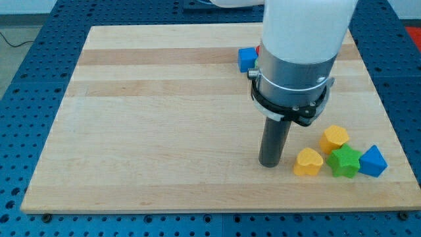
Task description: Move the red star to the right of the green circle
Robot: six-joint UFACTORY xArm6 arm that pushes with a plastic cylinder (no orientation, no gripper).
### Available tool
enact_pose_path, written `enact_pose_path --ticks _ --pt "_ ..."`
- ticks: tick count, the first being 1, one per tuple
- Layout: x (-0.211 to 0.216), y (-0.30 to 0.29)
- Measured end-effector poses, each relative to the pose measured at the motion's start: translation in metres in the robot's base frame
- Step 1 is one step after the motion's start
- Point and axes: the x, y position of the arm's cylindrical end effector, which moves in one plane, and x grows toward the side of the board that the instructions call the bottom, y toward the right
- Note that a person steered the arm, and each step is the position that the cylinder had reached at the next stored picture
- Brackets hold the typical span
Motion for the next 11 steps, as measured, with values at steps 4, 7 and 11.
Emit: enact_pose_path --ticks 4,7,11 --pt "-0.153 -0.105" --pt "-0.157 0.057" --pt "-0.208 -0.015"
